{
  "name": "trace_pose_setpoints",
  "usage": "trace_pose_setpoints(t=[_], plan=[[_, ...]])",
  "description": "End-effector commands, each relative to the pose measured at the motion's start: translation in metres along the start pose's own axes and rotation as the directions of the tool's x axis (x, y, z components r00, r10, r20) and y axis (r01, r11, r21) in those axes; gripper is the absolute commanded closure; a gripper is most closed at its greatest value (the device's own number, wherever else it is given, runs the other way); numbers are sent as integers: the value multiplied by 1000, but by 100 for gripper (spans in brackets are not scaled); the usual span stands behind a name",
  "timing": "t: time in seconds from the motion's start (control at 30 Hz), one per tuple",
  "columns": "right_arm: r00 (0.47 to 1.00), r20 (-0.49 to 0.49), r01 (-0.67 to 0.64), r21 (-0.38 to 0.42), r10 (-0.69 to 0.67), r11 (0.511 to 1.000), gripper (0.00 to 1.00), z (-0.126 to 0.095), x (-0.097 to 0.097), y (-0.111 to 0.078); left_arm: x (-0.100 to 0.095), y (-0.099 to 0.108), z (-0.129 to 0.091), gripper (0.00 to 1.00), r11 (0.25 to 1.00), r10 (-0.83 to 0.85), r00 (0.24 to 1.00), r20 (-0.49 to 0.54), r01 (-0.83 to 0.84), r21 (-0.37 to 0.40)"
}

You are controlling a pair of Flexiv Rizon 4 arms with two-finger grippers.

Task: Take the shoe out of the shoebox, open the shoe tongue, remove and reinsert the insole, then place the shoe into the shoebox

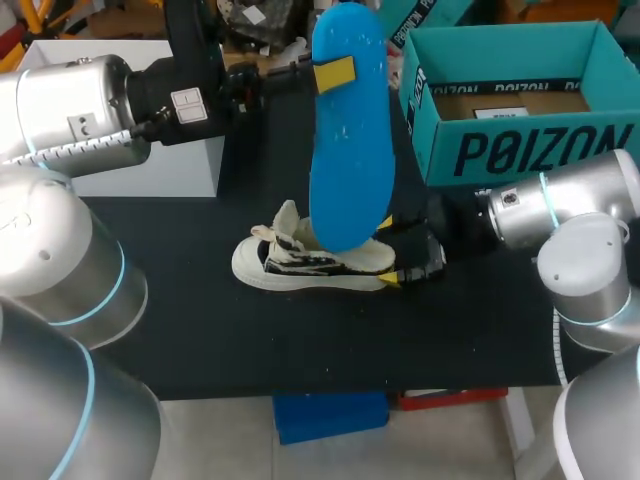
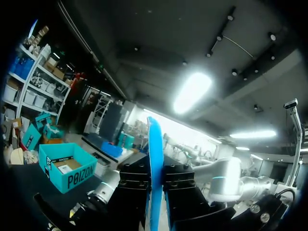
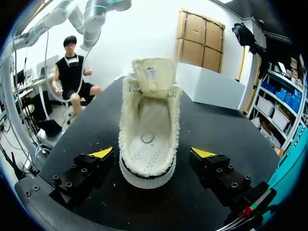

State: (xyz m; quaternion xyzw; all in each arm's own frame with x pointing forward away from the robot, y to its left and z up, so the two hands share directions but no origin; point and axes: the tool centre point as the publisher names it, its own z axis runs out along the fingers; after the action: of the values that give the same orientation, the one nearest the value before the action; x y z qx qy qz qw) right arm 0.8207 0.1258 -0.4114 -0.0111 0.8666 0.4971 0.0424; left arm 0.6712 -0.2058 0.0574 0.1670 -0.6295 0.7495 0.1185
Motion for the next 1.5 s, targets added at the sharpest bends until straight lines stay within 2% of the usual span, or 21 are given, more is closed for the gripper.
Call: trace_pose_setpoints(t=[0.03,0.23,0.27,0.37,0.47,0.6,0.73,1.03,1.33,1.5], plan=[[1000,14,-2,29,2,1000,0,-1,1,1,0,0,0,100,1000,1,1000,2,-1,1],[999,45,-3,234,-8,972,0,-14,-3,11,0,0,0,100,1000,1,1000,2,-1,1],[999,42,-4,290,-8,957,0,-16,-4,13,0,0,0,100,1000,1,1000,2,-1,1],[998,50,10,392,-33,920,0,-21,-8,23,0,0,0,100,1000,1,1000,2,-1,1],[998,47,13,510,-43,860,0,-25,-13,33,0,0,0,100,1000,1,1000,2,-1,1],[999,1,33,661,-44,750,0,-22,-19,42,0,0,0,100,1000,1,1000,2,-1,1],[999,-24,42,757,-37,652,0,-9,-21,51,0,0,0,100,1000,1,1000,2,-1,1],[996,-77,90,877,-48,472,0,21,-28,65,0,0,0,100,1000,1,1000,2,-1,1],[994,-103,105,901,-29,421,0,42,-33,66,0,0,0,100,1000,1,1000,2,-1,1],[995,-99,97,899,-16,428,0,50,-35,64,0,0,0,100,1000,1,1000,2,-1,1]])
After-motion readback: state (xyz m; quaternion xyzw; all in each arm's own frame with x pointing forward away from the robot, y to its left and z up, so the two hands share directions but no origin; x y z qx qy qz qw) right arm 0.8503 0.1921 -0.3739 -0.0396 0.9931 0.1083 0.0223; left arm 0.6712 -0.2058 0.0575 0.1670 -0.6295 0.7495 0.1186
